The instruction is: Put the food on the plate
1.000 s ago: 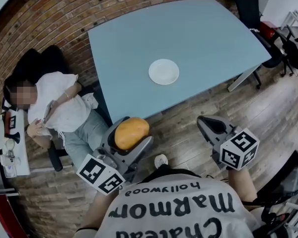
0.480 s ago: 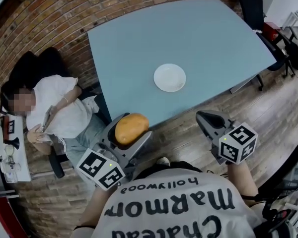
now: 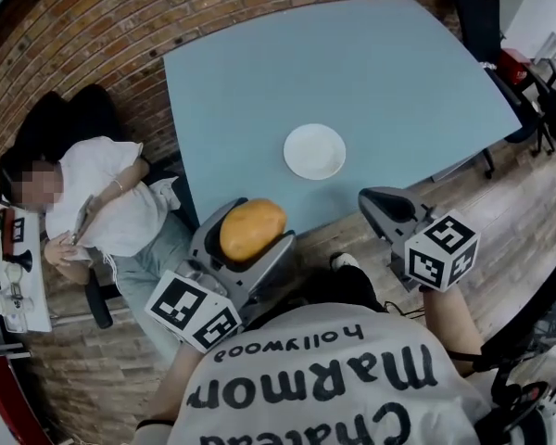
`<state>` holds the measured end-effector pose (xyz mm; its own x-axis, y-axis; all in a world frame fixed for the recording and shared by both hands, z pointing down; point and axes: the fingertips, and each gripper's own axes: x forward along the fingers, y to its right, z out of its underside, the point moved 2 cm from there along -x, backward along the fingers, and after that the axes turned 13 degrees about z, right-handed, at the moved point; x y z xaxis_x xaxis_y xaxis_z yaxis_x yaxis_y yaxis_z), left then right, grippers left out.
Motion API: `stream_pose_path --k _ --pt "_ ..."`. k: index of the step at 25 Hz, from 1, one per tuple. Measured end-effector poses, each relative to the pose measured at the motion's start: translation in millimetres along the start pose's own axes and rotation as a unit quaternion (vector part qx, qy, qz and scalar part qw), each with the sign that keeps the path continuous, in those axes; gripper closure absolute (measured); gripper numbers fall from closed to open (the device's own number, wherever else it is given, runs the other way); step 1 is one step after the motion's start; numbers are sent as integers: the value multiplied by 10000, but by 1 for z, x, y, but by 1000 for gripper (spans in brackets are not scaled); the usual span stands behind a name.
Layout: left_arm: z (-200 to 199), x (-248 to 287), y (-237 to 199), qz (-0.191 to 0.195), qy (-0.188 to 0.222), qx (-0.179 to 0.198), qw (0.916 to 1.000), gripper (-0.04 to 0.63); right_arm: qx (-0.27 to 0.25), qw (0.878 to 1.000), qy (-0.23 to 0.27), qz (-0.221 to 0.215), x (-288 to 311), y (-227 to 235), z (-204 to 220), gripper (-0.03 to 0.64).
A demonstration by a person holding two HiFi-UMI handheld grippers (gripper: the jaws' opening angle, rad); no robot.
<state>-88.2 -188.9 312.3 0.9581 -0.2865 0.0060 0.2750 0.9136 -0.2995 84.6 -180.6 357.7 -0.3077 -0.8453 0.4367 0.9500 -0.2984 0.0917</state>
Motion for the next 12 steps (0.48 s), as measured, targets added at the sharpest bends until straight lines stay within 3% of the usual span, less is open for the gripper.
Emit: stream_pose_path --k 12 --pt "4 80 -53 -1178 200 -332 9923 247 -641 9900 -579 -1113 78 82 -25 606"
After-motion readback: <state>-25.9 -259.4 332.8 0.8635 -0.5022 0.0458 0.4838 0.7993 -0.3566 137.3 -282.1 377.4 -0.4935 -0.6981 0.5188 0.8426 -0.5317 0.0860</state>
